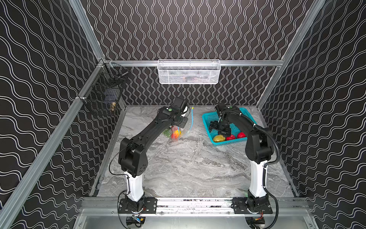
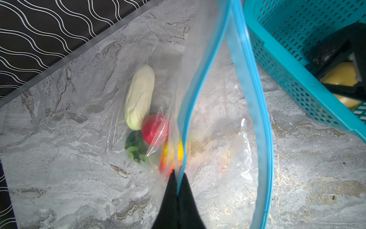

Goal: Place the food in the zip-top bag and seal the zipper
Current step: 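Lower the right gripper into the basket over the yellow potato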

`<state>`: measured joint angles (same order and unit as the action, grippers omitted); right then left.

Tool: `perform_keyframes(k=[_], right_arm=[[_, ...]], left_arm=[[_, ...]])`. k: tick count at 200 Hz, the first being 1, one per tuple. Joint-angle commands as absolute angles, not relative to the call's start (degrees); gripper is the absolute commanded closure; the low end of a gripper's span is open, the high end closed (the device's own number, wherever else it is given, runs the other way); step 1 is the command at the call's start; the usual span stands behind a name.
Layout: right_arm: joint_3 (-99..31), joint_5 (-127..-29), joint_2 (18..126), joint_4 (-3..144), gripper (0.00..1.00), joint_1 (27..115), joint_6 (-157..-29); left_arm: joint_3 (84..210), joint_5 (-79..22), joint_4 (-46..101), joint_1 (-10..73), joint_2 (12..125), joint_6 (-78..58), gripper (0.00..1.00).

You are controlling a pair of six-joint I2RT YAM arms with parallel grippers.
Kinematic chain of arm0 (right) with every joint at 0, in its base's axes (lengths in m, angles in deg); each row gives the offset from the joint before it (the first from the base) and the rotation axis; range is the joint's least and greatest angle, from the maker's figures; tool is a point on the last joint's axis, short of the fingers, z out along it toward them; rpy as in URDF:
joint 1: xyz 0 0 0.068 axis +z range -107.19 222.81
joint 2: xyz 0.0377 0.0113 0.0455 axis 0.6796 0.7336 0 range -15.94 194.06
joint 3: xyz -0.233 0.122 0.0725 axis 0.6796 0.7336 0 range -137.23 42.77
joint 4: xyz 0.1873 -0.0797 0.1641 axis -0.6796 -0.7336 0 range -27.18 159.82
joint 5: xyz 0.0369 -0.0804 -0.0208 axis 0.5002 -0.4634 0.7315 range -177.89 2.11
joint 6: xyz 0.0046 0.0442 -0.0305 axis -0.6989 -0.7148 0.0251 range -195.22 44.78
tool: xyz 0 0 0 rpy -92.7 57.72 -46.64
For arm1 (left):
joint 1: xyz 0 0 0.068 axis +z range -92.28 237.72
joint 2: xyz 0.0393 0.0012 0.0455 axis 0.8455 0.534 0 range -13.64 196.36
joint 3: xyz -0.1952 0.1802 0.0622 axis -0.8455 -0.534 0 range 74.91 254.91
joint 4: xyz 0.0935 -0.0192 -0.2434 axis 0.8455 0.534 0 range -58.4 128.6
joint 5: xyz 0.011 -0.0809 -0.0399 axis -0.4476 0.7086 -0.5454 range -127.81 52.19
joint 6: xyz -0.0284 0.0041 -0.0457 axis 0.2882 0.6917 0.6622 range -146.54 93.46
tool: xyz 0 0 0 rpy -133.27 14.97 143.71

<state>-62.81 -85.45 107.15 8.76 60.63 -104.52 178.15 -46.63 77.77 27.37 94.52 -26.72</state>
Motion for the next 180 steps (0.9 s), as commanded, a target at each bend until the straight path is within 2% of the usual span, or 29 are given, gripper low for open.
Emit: perform_keyframes(k=[1, 62, 92, 180], right_arm=[[-62.5, -83.0, 109.0, 8.1, 0.01, 60.5, -103.8], [-65.9, -81.1, 113.0, 12.8, 0.01, 58.9, -106.5], [-70.6, -80.3, 114.2, 11.1, 0.05, 58.8, -106.1], [-63.5, -83.9, 104.0, 7.9, 0.06, 59.1, -104.2]], left_arm=[[178.4, -46.8, 77.3, 27.6, 94.3, -26.3, 1.0], [179.1, -46.5, 77.9, 27.6, 94.6, -26.2, 1.0], [179.2, -46.8, 78.0, 27.6, 94.5, -26.2, 1.0], [179.4, -46.4, 78.1, 27.6, 95.1, -26.1, 1.0]])
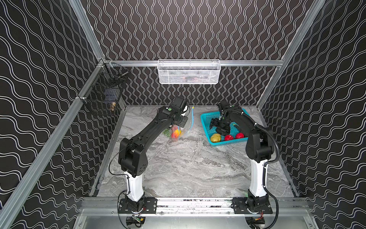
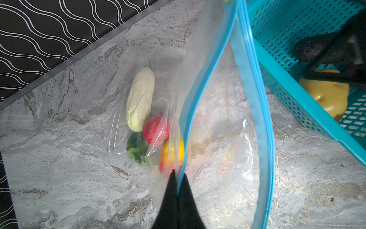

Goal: Place the food in the zip-top bag and seal the zipper
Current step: 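Lower the right gripper into the basket over the yellow potato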

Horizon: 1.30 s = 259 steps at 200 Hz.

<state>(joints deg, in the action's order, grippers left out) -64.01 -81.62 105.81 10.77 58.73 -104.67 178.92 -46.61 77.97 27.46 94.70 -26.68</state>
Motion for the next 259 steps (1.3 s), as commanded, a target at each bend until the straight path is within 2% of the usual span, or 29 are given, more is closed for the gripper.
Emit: perform_keyframes(k=[1, 44, 106, 162, 213, 259], right_arm=[[-63.6, -84.0, 104.0, 7.7, 0.06, 59.1, -104.1], [-62.1, -84.1, 104.8, 5.8, 0.06, 60.2, -103.1], [-61.3, -82.8, 107.5, 7.8, 0.12, 60.8, -103.4], [-57.4, -78.3, 109.6, 12.4, 0.26, 60.7, -105.2], [-57.9, -78.0, 109.6, 13.8, 0.42, 60.8, -106.6], [-58.8, -77.8, 107.2, 15.4, 0.48, 60.0, -107.8]], left_arm=[[179.4, -46.4, 78.0, 27.5, 95.1, -26.1, 1.0], [179.2, -46.5, 77.8, 27.6, 95.0, -26.0, 1.0], [179.3, -46.3, 77.8, 27.6, 94.9, -26.0, 1.0], [179.3, -47.7, 77.6, 27.6, 94.7, -25.6, 1.0], [179.2, -47.6, 77.5, 27.7, 94.7, -25.7, 1.0], [179.7, -47.0, 78.1, 27.6, 95.1, -25.4, 1.0]])
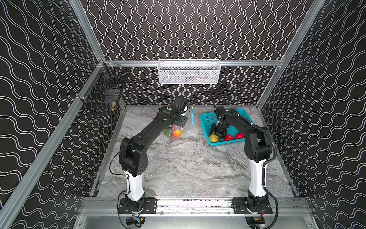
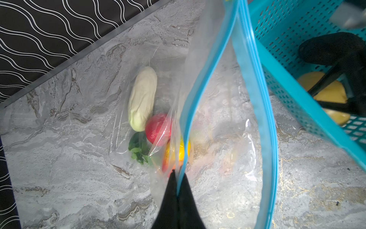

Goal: Place the food in the zip-top bag and seal the zipper
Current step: 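Lower the right gripper into the basket over the yellow potato, then close the right gripper on the yellow potato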

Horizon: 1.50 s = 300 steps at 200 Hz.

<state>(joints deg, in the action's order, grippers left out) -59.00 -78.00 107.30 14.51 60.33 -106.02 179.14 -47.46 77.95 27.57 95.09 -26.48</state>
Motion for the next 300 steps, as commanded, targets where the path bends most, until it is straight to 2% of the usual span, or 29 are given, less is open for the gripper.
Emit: perform_keyframes(k=[1, 48, 64, 89, 125, 164, 203, 224, 300], right_arm=[[-58.8, -77.7, 107.1, 15.5, 0.48, 59.9, -107.8], [-57.6, -75.9, 105.0, 18.0, 0.5, 58.7, -108.6], [-57.7, -75.7, 105.0, 17.4, 0.44, 58.7, -108.0], [-55.5, -75.6, 103.1, 17.6, 0.28, 58.9, -107.3], [-55.3, -78.9, 101.7, 15.1, 0.17, 60.1, -104.3], [-57.5, -87.6, 104.0, 10.6, 0.13, 61.7, -98.7], [-58.3, -89.8, 104.1, 11.1, 0.11, 63.0, -94.4], [-59.7, -93.3, 105.2, 10.3, 0.03, 63.3, -91.4], [-56.4, -90.6, 104.1, 16.4, 0.01, 64.2, -78.9]], left_arm=[[179.7, -47.0, 78.1, 27.6, 95.1, -25.5, 1.0], [180.5, -47.5, 78.7, 27.6, 95.5, -25.1, 1.0], [180.9, -47.7, 78.9, 27.6, 95.6, -25.1, 1.0], [180.8, -48.4, 78.7, 27.7, 95.3, -25.4, 1.0], [181.4, -48.6, 79.0, 27.6, 95.6, -25.5, 1.0], [182.1, -48.4, 79.3, 27.6, 96.5, -25.4, 1.0], [182.5, -48.8, 79.3, 27.6, 96.8, -25.6, 1.0], [182.7, -48.9, 79.5, 27.7, 96.9, -25.6, 1.0], [182.7, -49.5, 79.3, 27.6, 97.0, -25.9, 1.0]])
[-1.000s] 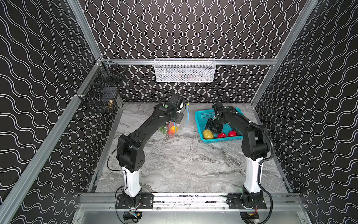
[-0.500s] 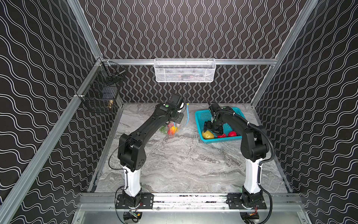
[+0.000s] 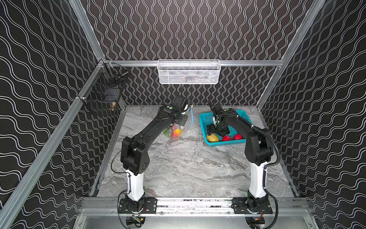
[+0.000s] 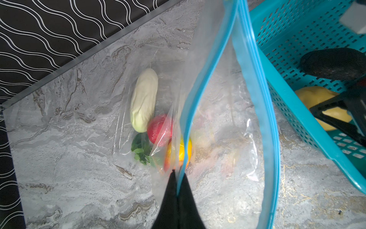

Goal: Place the food in the zip-top bag and seal the zipper
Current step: 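Close the right gripper on the yellow potato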

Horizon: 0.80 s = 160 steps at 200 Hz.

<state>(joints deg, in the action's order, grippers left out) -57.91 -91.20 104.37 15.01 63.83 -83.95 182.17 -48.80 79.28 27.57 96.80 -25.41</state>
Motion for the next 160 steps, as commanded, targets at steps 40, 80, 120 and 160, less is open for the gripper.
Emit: perform_keyframes(k=[40, 80, 120, 160], right_arm=[[-55.4, -94.7, 106.0, 15.4, 0.01, 65.4, -77.7], [-57.7, -94.9, 109.7, 15.0, 0.01, 65.4, -78.5], [-59.7, -96.7, 112.2, 13.4, 0.12, 65.4, -80.2], [-60.5, -94.4, 111.2, 12.7, 0.33, 65.4, -81.9]], left_arm=[[183.1, -49.2, 79.6, 27.6, 97.2, -25.8, 1.0], [183.2, -49.2, 79.8, 27.5, 97.2, -26.0, 1.0], [183.0, -49.6, 79.5, 27.6, 96.8, -26.1, 1.0], [183.0, -49.4, 79.6, 27.7, 97.3, -26.1, 1.0]])
